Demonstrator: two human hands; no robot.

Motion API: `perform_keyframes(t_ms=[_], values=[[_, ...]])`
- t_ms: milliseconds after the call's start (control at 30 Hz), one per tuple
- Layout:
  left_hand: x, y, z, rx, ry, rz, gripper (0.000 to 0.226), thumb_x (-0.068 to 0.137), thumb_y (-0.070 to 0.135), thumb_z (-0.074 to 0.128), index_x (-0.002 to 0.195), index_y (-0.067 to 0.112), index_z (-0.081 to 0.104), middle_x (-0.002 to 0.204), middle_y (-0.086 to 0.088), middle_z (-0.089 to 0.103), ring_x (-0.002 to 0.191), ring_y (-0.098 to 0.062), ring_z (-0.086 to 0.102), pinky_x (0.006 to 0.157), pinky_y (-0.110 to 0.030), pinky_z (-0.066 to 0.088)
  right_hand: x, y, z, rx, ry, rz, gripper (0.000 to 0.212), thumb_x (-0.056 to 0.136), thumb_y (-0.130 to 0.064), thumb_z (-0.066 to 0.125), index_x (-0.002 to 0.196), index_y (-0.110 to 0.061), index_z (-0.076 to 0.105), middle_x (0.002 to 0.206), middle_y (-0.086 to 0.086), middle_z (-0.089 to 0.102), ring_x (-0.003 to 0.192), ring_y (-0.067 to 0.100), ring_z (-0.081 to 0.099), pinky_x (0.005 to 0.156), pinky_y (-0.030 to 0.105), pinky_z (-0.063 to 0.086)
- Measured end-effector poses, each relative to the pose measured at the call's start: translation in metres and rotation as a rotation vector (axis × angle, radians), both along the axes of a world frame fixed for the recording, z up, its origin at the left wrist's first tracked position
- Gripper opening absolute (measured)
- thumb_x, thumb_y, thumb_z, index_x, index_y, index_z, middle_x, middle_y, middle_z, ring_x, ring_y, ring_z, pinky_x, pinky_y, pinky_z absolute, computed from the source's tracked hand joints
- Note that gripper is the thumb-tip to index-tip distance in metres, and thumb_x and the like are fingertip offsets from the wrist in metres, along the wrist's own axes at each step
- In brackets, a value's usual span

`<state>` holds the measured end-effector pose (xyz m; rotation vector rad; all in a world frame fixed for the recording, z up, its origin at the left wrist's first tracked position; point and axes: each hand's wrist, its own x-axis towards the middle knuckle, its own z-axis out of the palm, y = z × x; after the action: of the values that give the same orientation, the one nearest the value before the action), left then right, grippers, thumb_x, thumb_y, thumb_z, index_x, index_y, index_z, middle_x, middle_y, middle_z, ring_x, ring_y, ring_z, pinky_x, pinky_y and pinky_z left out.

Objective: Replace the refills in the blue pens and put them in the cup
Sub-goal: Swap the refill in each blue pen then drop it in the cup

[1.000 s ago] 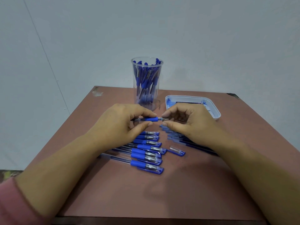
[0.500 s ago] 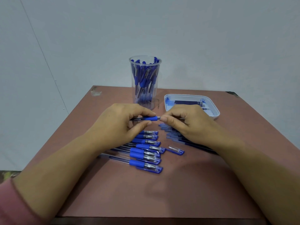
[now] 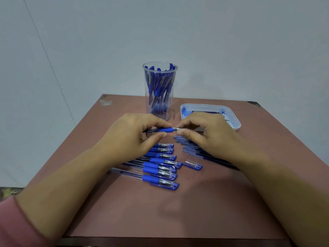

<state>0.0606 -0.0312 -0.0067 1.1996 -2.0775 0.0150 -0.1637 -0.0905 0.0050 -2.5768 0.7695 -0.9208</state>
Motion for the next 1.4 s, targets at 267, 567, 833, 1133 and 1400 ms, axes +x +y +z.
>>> perform_keyframes(t_ms=[267,567,833,1133,1400], values=[[-0.003,0.002,0.002,-0.005,0.013,-0.007,0.025,0.088,0.037,0.064,0.112,0.030,0.071,0.091,0.019,0.069,0.071,-0.010,0.065,0.065,-0.034,0.055,0.000,0.003,0.001,0.024,-0.004,0.012,0.013,0.088,-0.028,0.068,0.100,-0.022,0.069,0.089,-0.010,0.067,0.084,0.010,0.063,0.074,0.026,0.052],[-0.002,0.001,0.001,-0.022,0.012,-0.013,0.024,0.089,0.037,0.066,0.111,0.031,0.071,0.089,0.025,0.066,0.070,-0.008,0.065,0.064,-0.031,0.055,0.001,0.005,0.002,0.001,-0.013,0.015,0.014,0.086,-0.024,0.071,0.099,-0.020,0.068,0.088,-0.009,0.067,0.083,0.010,0.063,0.074,0.025,0.051],[0.003,-0.002,0.000,0.025,0.021,0.027,0.024,0.085,0.040,0.065,0.107,0.035,0.072,0.084,0.022,0.069,0.067,-0.011,0.065,0.064,-0.037,0.055,-0.004,0.010,0.008,0.187,0.058,-0.072,0.028,0.077,-0.037,0.077,0.101,-0.031,0.063,0.084,-0.010,0.063,0.071,0.005,0.057,0.064,0.013,0.046],[0.006,-0.002,0.000,0.040,0.019,0.059,0.021,0.085,0.032,0.072,0.106,0.034,0.073,0.081,0.028,0.065,0.064,-0.010,0.064,0.062,-0.037,0.056,-0.017,0.020,0.018,0.166,0.524,-0.036,0.020,0.072,-0.047,0.078,0.085,-0.033,0.073,0.090,-0.016,0.055,0.087,-0.002,0.052,0.068,0.011,0.039],[0.009,-0.005,-0.002,0.066,0.047,0.046,0.023,0.084,0.043,0.065,0.106,0.040,0.071,0.082,0.018,0.071,0.065,-0.013,0.065,0.063,-0.037,0.055,-0.019,0.012,0.017,0.239,0.341,-0.094,0.015,0.078,-0.033,0.076,0.083,-0.031,0.062,0.082,-0.010,0.065,0.072,0.004,0.056,0.065,0.020,0.048]])
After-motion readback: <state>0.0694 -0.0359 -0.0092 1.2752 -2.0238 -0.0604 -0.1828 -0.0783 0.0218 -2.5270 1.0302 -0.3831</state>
